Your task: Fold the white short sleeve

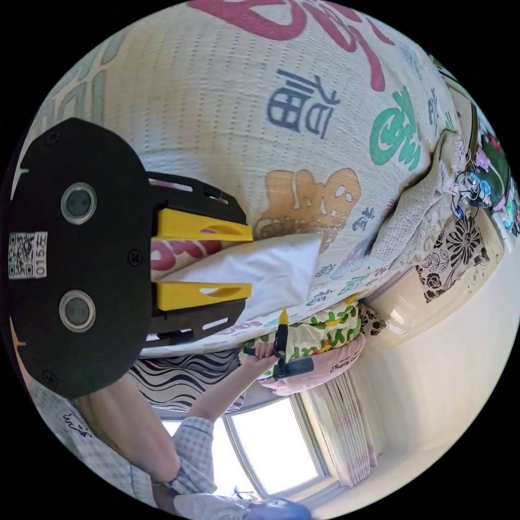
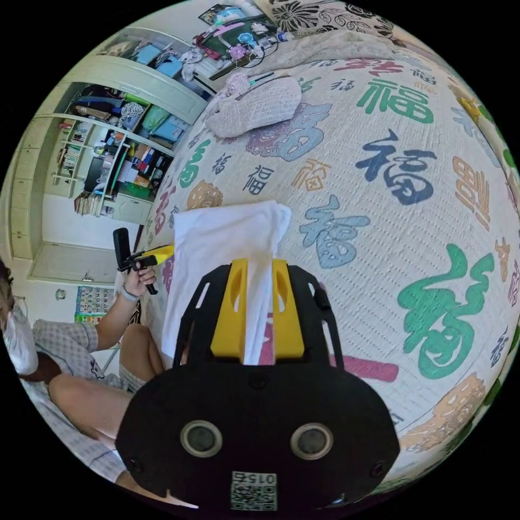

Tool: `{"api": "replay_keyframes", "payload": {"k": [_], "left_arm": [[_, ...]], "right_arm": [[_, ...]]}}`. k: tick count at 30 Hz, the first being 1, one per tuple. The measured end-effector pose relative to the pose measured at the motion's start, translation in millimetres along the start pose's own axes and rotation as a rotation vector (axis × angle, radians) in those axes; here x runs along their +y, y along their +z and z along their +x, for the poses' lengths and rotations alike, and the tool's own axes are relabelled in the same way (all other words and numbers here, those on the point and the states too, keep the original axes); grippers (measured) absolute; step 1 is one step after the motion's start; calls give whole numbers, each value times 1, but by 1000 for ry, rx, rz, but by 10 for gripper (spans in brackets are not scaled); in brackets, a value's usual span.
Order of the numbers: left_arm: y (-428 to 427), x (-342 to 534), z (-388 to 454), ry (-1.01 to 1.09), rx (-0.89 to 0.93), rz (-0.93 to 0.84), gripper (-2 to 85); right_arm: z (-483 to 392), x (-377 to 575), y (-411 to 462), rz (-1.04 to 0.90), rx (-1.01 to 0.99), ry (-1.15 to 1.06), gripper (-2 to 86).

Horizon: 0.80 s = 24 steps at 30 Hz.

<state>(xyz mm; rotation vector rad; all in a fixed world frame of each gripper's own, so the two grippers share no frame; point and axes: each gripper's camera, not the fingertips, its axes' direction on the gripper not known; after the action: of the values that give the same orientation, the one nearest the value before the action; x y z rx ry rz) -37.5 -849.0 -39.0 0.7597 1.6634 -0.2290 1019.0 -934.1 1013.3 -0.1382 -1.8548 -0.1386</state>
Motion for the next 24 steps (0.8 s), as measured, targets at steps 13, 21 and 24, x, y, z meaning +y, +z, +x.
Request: {"api": "replay_keyframes", "payload": {"k": [13, 21, 24], "left_arm": [[-8, 115, 14, -157, 214, -70, 120], [-24, 120, 22, -60, 272, -197, 9], [-65, 126, 33, -6, 232, -158, 3]], "right_arm": [[73, 168, 55, -165, -132, 97, 95], [123, 213, 69, -130, -221, 135, 10], [126, 242, 78, -134, -314, 116, 15]]}}
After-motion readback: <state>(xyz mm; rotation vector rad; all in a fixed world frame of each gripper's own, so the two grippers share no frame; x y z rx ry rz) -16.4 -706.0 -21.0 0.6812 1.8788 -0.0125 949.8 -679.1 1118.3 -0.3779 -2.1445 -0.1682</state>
